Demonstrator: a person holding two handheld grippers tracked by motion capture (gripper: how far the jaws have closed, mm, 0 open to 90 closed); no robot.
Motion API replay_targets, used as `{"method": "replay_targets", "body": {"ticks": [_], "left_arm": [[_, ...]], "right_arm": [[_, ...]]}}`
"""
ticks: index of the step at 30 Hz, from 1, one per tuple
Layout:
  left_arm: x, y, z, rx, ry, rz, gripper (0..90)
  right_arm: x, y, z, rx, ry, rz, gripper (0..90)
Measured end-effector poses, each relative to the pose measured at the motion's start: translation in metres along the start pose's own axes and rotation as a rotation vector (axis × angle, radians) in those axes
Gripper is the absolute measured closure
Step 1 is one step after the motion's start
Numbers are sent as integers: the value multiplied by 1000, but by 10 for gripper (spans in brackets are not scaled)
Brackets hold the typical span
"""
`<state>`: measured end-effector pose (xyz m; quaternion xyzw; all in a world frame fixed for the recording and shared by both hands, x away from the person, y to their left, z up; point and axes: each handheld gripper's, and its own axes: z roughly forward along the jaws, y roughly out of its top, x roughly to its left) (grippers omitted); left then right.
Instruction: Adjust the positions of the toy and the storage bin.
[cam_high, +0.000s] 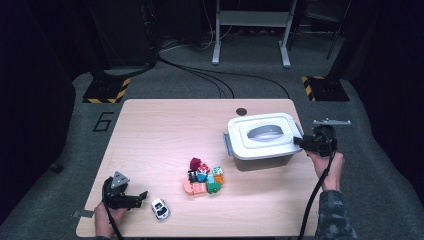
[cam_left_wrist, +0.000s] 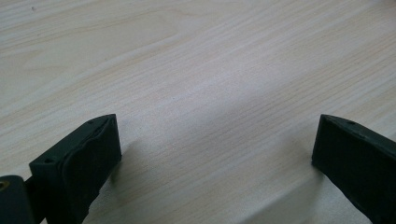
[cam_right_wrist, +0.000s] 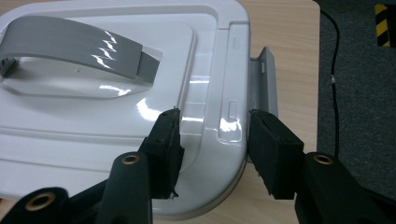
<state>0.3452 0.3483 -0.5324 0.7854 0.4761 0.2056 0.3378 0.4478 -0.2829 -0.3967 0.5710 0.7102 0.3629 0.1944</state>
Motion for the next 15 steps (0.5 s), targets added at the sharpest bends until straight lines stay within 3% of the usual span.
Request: {"method": "replay_targets", "body": {"ticks": [7,12,13,15], "left_arm": [[0,0,0,3,5,-3,12],[0,0,-1,3,3,-2,14],[0,0,0,0,5,-3,15],[0,0,0,-1,5,-4,15]], "right_arm": [[11,-5,-5,8,-25,31,561],[20,-7,-6,11,-26,13,513],[24,-5,-5,24,-47,-20,442],[28,-1,-5,22,-49,-86,395]]}}
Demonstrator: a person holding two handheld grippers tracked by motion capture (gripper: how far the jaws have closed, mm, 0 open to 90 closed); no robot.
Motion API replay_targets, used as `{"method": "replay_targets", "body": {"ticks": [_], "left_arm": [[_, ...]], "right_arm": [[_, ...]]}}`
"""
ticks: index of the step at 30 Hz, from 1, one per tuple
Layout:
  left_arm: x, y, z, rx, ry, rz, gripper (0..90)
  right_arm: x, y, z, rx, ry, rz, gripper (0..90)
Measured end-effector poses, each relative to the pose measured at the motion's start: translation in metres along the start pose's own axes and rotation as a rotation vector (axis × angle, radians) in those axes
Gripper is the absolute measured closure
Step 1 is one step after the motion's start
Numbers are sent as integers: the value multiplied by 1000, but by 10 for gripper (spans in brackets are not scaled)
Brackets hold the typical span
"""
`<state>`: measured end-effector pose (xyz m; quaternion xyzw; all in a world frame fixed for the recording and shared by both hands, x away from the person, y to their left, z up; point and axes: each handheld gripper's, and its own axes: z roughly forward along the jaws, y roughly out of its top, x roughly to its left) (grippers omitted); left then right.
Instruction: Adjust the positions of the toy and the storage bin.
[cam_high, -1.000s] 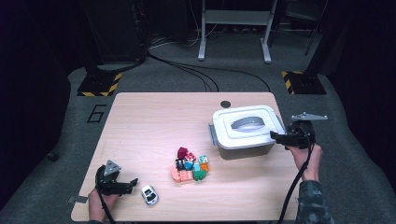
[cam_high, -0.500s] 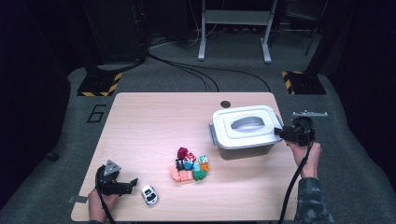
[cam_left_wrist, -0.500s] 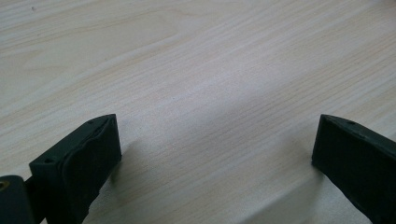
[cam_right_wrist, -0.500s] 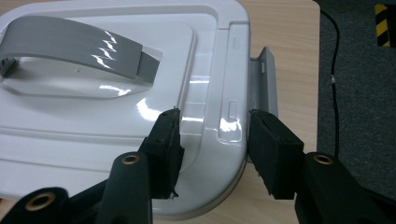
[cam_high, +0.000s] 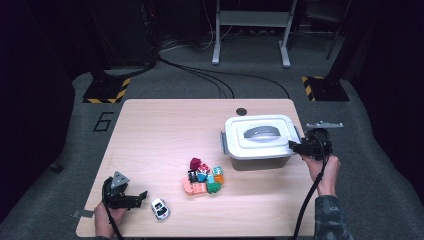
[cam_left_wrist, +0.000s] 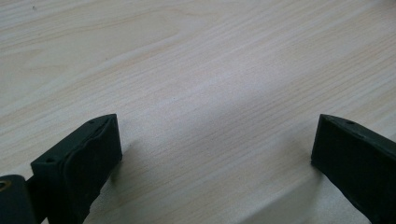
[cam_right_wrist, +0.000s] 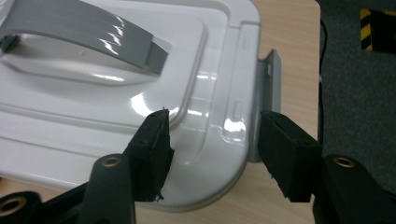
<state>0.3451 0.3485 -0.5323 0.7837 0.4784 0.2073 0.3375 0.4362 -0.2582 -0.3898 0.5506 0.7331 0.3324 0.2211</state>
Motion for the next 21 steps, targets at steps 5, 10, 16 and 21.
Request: {"method": "replay_targets", "body": {"ticks": [5,10,16,21], "left_arm": [[0,0,0,1,-1,0,15],[0,0,0,1,-3,-1,15],[0,0,0,1,-2,-1,17],[0,0,0,0,-2,0,18]], "right_arm": [[14,20,0,-16,78,-97,338],[28,36,6,-9,141,-184,329],[47,55,19,13,208,-272,308],[56,63,28,47,209,-315,286]]}}
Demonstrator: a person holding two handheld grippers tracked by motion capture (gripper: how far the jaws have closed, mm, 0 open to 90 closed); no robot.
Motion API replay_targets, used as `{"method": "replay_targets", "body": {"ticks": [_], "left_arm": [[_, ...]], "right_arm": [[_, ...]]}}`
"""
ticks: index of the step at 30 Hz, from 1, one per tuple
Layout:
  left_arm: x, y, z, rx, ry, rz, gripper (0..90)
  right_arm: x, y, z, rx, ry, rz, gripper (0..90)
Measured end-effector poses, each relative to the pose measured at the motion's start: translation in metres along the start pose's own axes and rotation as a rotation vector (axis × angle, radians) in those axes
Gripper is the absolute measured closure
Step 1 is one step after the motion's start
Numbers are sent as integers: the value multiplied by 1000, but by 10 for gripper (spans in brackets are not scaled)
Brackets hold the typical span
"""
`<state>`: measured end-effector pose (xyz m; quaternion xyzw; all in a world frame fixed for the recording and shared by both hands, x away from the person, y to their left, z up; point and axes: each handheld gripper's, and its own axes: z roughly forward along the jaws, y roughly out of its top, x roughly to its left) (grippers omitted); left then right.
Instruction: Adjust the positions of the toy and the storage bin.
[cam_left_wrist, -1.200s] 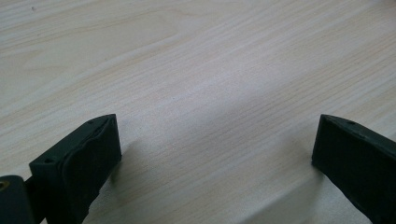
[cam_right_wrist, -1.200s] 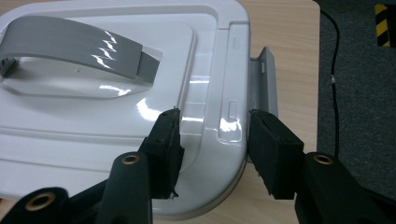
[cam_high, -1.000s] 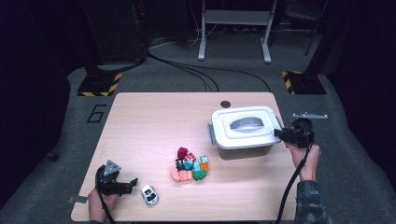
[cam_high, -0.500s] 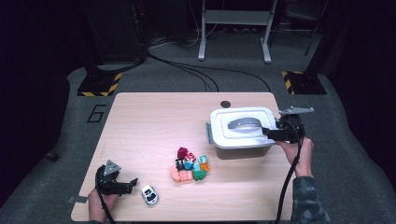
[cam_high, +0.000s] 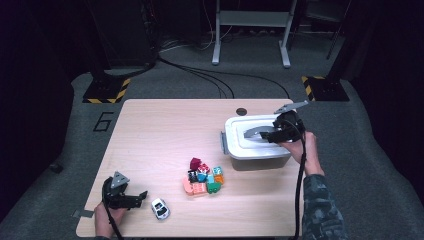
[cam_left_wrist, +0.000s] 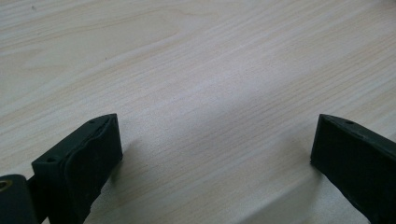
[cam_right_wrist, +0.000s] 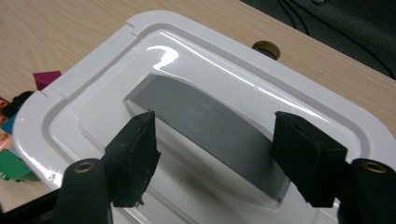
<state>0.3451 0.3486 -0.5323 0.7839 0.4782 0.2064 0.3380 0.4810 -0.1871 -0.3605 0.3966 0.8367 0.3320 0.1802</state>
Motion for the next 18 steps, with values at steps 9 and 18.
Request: {"method": "replay_targets", "body": {"ticks": [9,18], "left_arm": [[0,0,0,0,0,0,19],[0,0,0,0,0,0,19]], "right_arm": [[-1,5,6,31,20,-47,292],[3,7,6,36,21,-29,319]]}}
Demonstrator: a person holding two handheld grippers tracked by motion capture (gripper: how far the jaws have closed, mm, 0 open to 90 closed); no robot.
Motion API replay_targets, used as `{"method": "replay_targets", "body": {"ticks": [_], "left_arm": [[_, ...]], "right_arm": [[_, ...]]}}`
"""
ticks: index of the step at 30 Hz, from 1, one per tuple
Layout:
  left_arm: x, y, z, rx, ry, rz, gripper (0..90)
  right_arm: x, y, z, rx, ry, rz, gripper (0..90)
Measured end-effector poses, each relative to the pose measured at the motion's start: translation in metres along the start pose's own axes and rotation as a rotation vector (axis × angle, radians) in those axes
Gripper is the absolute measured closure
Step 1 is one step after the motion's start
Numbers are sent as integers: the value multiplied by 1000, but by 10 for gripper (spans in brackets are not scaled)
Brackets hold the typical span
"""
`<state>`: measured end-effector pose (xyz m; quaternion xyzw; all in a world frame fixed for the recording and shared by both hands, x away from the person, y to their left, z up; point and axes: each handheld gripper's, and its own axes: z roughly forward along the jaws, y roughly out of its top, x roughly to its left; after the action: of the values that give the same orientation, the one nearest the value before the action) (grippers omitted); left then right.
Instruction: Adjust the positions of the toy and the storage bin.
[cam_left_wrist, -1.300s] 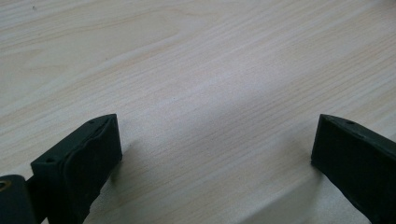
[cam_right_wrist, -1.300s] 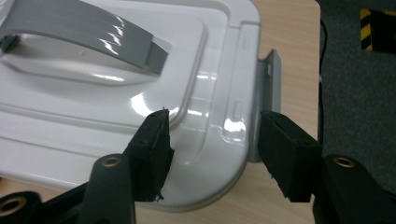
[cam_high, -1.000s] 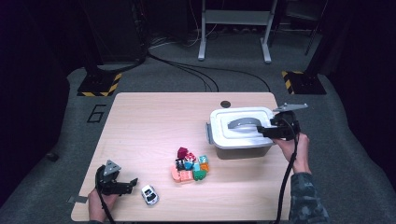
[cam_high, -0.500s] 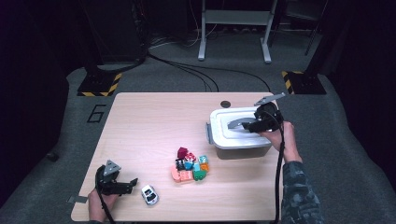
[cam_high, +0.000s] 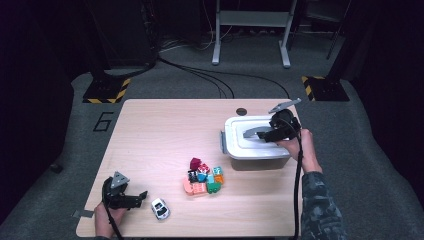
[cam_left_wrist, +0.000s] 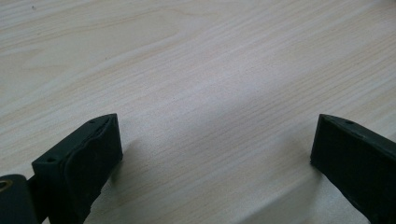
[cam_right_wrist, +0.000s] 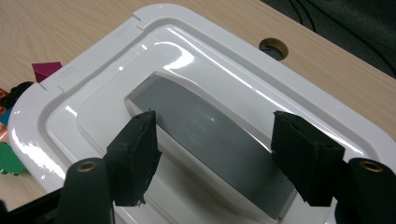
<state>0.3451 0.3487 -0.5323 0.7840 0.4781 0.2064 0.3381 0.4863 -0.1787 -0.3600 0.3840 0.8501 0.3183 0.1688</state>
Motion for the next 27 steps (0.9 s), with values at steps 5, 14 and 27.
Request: {"method": "replay_targets", "body": {"ticks": [5,14,27], "left_arm": [[0,0,0,0,1,0,19],[0,0,0,0,1,0,19],[0,0,0,1,0,3,21]], "right_arm": [[4,1,0,-18,-14,34,350],[11,2,0,-20,5,4,415],[16,3,4,4,42,-48,469]]}}
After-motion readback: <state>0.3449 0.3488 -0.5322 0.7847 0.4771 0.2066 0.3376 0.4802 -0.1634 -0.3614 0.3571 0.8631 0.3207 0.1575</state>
